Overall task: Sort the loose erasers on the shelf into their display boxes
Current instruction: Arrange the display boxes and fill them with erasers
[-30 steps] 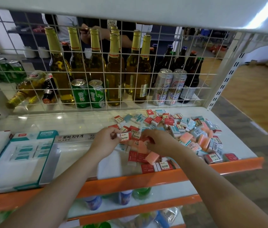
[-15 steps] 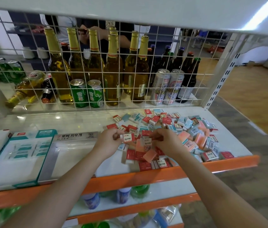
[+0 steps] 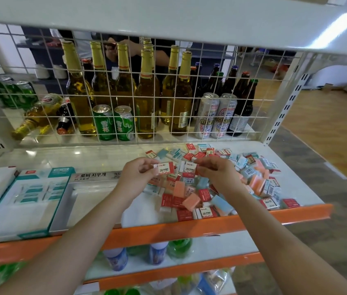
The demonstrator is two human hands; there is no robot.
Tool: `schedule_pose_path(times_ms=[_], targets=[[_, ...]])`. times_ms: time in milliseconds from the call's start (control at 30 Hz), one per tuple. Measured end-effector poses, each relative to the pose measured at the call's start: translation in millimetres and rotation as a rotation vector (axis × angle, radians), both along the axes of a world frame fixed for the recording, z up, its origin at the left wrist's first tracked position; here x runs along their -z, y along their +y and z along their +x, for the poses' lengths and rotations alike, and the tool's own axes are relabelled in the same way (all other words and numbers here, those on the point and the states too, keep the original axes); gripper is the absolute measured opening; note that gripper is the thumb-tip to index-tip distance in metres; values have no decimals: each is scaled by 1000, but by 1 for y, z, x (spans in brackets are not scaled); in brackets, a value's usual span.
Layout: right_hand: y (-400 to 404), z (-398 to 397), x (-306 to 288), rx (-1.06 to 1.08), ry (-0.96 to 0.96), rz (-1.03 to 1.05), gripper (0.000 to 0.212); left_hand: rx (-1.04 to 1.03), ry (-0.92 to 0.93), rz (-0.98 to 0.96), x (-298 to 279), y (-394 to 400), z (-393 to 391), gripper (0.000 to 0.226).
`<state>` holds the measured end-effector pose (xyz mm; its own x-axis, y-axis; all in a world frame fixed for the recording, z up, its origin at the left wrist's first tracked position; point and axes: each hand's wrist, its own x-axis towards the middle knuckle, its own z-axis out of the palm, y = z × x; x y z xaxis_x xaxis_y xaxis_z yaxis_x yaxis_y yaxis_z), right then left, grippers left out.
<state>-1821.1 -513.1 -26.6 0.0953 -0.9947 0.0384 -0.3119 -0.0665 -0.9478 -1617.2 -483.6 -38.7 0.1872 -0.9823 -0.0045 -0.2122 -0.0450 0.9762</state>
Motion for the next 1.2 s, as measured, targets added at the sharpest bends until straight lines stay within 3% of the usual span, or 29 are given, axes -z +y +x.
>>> schedule_pose_path(times_ms=[567,933,1200], targets=[[6,43,-3,-144,169,-30,19,-78,-179,-13,3,23,39,18],[22,169,-4,-211,143,-22,19,-248,-367,-45,-7,51,157,20],[44,273,0,-220,184,-45,21,-262,-472,-33,-14,76,255,20]])
